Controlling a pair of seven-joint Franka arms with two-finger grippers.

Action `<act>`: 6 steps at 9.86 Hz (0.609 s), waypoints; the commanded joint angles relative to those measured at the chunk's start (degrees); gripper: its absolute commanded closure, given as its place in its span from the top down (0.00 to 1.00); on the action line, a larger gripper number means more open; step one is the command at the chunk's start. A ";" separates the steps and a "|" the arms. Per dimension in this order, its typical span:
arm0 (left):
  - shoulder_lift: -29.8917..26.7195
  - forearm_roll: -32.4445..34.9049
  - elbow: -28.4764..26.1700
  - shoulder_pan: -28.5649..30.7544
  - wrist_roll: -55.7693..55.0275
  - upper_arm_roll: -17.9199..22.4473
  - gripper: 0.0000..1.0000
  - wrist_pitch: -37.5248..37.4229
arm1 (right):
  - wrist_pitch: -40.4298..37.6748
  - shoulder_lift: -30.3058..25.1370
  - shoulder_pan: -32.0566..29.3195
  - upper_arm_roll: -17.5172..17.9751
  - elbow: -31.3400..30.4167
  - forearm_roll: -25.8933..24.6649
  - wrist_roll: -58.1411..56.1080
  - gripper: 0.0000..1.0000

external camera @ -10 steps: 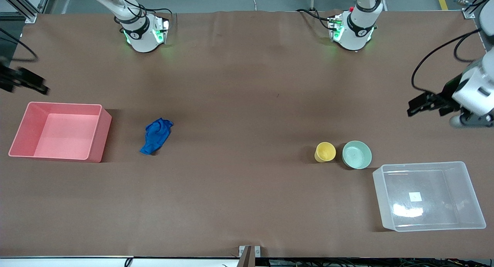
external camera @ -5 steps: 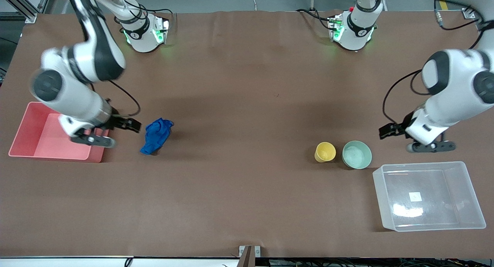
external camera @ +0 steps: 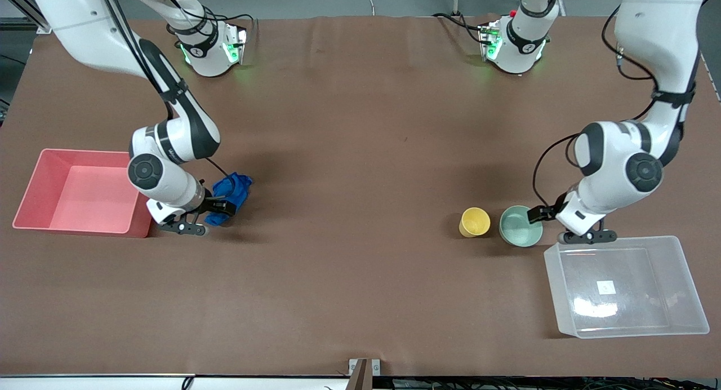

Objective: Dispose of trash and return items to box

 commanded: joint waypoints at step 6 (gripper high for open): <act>8.30 -0.13 1.03 -0.97 -0.95 -0.04 0.13 9.05 | 5.54 -0.45 -1.24 0.45 -4.24 -1.35 3.27 0.01</act>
